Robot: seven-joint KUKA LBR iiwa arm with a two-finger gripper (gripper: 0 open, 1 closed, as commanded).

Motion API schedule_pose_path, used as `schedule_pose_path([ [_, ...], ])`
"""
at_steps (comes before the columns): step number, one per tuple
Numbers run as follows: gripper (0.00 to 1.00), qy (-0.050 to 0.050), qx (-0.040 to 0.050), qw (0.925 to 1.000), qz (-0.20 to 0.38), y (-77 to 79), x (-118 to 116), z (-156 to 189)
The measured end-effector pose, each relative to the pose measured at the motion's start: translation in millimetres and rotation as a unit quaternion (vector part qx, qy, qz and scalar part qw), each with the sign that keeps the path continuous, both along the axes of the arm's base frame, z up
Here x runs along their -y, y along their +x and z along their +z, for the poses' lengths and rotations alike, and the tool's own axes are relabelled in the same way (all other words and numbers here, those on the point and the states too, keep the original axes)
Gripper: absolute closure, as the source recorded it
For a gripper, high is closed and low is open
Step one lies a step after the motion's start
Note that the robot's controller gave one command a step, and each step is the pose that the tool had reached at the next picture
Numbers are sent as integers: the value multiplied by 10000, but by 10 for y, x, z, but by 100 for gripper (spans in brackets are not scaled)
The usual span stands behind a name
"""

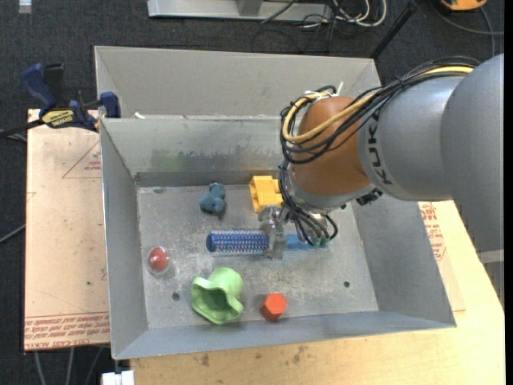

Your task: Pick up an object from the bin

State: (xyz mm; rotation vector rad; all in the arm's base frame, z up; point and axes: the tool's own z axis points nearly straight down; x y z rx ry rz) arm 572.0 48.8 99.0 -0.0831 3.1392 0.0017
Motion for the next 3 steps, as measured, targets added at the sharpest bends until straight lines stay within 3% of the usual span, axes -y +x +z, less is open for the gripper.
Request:
schedule_pose_path([
  [2,100,-2,-1,10000,9,6,-2,284],
  [3,100,-1,33,10000,15,20,-4,970],
])
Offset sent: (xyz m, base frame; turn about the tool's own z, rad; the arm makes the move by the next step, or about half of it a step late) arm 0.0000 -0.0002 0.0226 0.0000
